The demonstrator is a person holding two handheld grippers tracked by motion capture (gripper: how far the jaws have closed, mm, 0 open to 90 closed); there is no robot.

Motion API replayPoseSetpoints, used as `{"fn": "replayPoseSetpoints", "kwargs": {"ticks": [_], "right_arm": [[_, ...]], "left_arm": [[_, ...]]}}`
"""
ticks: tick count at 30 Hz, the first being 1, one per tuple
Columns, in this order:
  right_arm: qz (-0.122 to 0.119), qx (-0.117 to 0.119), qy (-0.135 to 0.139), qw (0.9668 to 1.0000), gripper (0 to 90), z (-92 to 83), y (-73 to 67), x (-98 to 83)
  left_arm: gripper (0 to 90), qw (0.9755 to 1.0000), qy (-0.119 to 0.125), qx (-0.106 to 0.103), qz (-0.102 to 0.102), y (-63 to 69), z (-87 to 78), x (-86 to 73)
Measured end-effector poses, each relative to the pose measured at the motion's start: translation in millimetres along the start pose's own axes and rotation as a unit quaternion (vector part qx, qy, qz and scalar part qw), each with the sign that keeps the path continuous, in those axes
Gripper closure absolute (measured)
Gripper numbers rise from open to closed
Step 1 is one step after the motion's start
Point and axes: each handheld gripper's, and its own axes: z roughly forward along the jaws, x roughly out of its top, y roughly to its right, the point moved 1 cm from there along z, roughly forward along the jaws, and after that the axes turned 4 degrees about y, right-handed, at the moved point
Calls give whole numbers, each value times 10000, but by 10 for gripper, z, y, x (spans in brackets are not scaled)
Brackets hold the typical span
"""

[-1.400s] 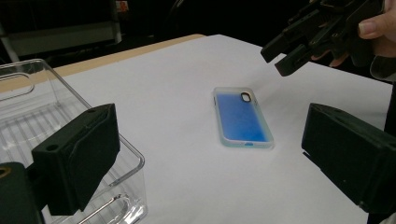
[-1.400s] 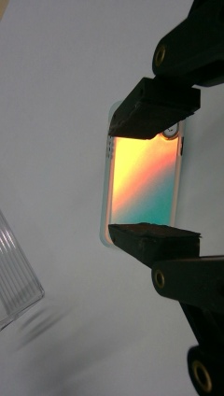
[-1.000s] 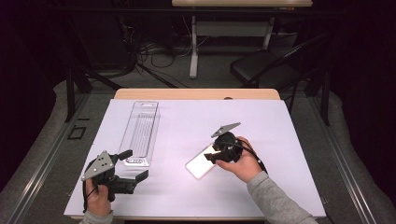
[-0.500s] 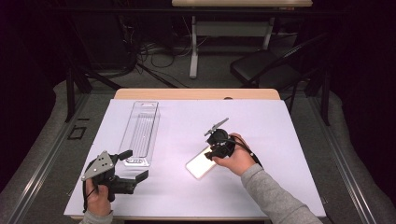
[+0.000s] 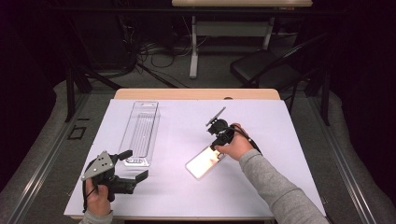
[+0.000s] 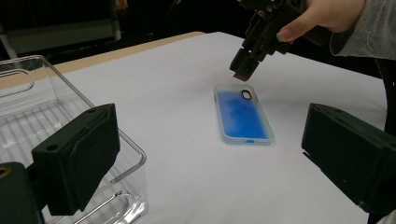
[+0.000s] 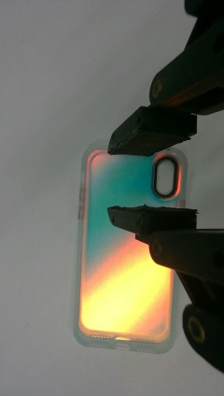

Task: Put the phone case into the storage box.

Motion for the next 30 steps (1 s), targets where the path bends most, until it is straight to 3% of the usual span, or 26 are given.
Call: {"fn": "replayPoseSetpoints", "kwargs": {"ticks": [12,20,22,23,25,27,30], "right_arm": [[-31,-74,-155,9998,673,87,81,24],[-192,-117,-484,9986,695,129,131,89],[-98,-126,-535,9984,699,134,119,92],[-223,-129,-594,9979,705,144,139,103],[-101,-145,-688,9975,719,163,125,107],[-306,-118,-745,9967,732,192,158,122],[-244,-98,-747,9969,748,222,161,124]], "left_arm": [[45,10000,-17,-4,-18,-1,9,-8],[45,10000,-36,0,-15,-5,8,-12],[45,10000,-28,-14,-21,-7,10,-13],[45,10000,-20,-25,-21,-8,11,-14],[45,10000,-31,-34,-20,-10,11,-15],[45,10000,-23,-24,-29,-9,13,-17],[45,10000,-27,-25,-21,-10,11,-17]]}}
